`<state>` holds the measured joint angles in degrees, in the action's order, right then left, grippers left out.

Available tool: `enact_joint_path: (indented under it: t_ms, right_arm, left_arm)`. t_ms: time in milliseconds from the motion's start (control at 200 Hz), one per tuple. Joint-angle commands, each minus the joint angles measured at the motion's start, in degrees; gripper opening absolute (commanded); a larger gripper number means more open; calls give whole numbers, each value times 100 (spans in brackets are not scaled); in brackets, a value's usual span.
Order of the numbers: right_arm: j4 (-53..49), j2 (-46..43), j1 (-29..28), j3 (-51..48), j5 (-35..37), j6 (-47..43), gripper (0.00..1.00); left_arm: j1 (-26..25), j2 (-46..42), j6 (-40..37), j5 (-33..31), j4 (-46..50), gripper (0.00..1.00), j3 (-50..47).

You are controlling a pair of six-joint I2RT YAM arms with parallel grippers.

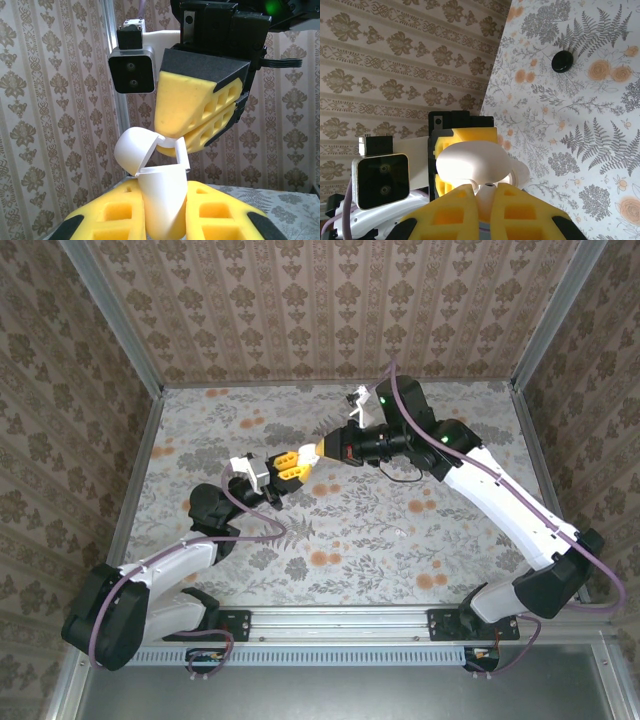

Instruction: Insert wireless bluetooth earbuds into charging case

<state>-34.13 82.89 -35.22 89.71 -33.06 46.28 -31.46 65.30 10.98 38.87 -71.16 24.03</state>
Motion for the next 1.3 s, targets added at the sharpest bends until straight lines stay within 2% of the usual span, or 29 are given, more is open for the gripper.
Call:
enact_joint_path:
  t_ms: [0,935,1300]
  right_arm:
    - [-21,137,75,290,132,21,6]
    - [-278,368,111,704,-115,101,7]
    - [-538,367,91,543,2,-98,6]
  left_arm:
    - [-70,-87,106,226,-295,0,67]
    - [-79,27,41,333,-299,0,93]
    - [-79,-25,33,312,-301,0,58]
